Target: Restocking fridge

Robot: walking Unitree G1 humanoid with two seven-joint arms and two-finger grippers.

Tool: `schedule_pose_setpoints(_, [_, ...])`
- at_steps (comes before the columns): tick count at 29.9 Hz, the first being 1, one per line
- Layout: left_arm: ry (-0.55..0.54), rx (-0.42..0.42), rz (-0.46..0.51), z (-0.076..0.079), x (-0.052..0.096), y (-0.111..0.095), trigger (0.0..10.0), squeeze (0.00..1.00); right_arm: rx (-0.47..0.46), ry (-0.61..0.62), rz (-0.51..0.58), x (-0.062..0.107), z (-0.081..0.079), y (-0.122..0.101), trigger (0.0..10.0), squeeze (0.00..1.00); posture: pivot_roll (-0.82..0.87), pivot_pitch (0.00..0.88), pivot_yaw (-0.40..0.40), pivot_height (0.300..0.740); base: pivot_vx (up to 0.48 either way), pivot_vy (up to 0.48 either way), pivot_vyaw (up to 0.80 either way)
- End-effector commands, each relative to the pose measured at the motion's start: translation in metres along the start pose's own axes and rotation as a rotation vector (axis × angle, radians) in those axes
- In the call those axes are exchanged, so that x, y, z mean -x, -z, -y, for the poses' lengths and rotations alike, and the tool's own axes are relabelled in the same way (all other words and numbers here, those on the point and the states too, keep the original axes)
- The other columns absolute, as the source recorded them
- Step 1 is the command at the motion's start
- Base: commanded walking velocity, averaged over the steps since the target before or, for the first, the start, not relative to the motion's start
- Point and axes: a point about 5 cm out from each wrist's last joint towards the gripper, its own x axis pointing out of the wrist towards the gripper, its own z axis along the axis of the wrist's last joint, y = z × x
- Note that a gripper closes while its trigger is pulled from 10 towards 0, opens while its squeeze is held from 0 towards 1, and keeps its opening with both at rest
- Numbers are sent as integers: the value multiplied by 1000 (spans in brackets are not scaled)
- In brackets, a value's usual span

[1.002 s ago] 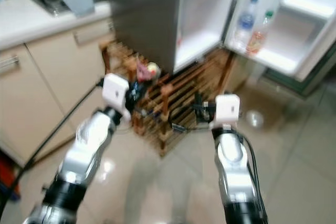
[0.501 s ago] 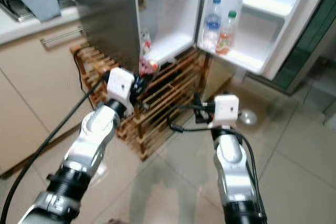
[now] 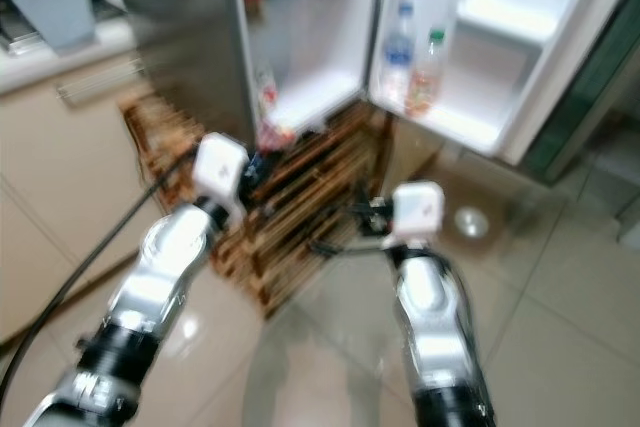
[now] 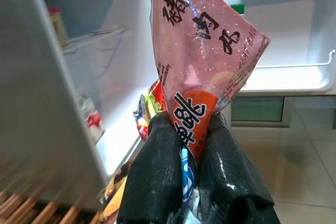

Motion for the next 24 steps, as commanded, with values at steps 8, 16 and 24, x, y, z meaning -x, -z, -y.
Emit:
schedule_pose_setpoints(8, [44,-25,65,9,-10,-16,10000,0,23,34,-12,4,13,2,10000,0,-143,0,19,740,479,0,0])
schedule_pose_setpoints(16, [50,17,83,16,-10,-18,10000,0,18,42,-15,5,14,4,10000,0,-145,0,22,740,410,0,0])
schedule_pose_setpoints(24, [79,22,57,20,-10,-15,10000,0,47,35,-13,4,13,2,10000,0,-147,0,22,740,103,-180,279])
